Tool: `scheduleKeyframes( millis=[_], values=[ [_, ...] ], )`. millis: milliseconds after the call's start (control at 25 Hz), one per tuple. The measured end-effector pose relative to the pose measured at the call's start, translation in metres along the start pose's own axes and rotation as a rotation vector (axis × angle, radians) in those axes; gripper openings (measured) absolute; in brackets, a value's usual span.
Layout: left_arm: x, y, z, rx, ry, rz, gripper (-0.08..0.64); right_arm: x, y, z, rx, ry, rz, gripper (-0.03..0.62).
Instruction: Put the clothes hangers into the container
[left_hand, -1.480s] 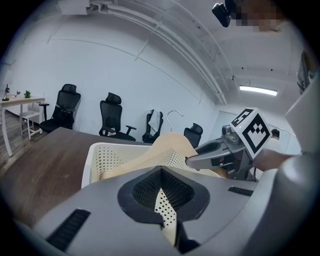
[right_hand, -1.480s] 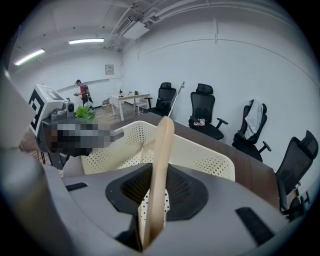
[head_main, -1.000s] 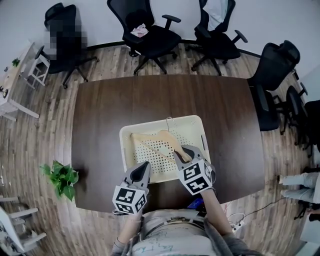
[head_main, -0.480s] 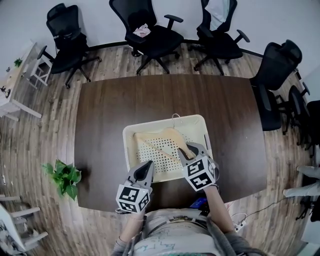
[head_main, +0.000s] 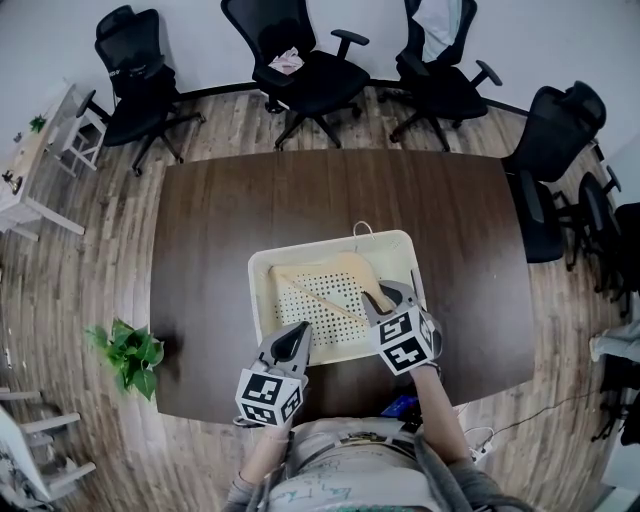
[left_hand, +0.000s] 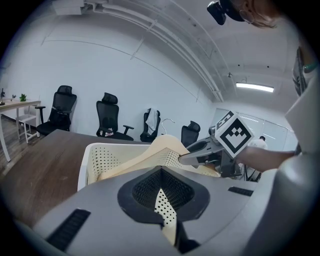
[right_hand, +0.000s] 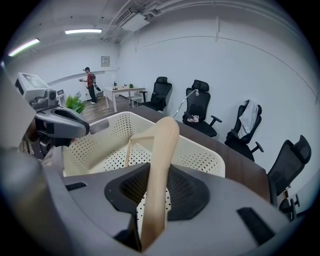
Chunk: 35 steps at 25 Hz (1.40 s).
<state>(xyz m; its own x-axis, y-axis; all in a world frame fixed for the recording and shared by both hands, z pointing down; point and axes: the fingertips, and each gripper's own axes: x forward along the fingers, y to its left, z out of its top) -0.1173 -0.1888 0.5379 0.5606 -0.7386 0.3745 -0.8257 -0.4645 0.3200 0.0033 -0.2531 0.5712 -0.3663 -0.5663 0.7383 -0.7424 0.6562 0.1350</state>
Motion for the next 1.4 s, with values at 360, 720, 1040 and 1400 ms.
scheduleKeyframes(
  millis=[360,720,1040,1400],
  values=[
    [0.001,-0.002,0.0,0.013,0.011,0.0,0.011,0.006,-0.01,-0.004,-0.004,0.027,-0.018,0.103],
    [0.004,-0.002,-0.001,0.018,0.014,-0.003,0.011,0.015,-0.019,-0.011,-0.008,0.064,-0.045,0.104],
    [0.004,-0.003,-0.002,0.025,0.02,-0.005,0.011,0.021,-0.026,-0.017,0.001,0.095,-0.055,0.104],
    [0.004,-0.002,-0.004,0.029,0.02,-0.003,0.011,0.029,-0.031,-0.025,0.002,0.139,-0.077,0.104]
  ],
)
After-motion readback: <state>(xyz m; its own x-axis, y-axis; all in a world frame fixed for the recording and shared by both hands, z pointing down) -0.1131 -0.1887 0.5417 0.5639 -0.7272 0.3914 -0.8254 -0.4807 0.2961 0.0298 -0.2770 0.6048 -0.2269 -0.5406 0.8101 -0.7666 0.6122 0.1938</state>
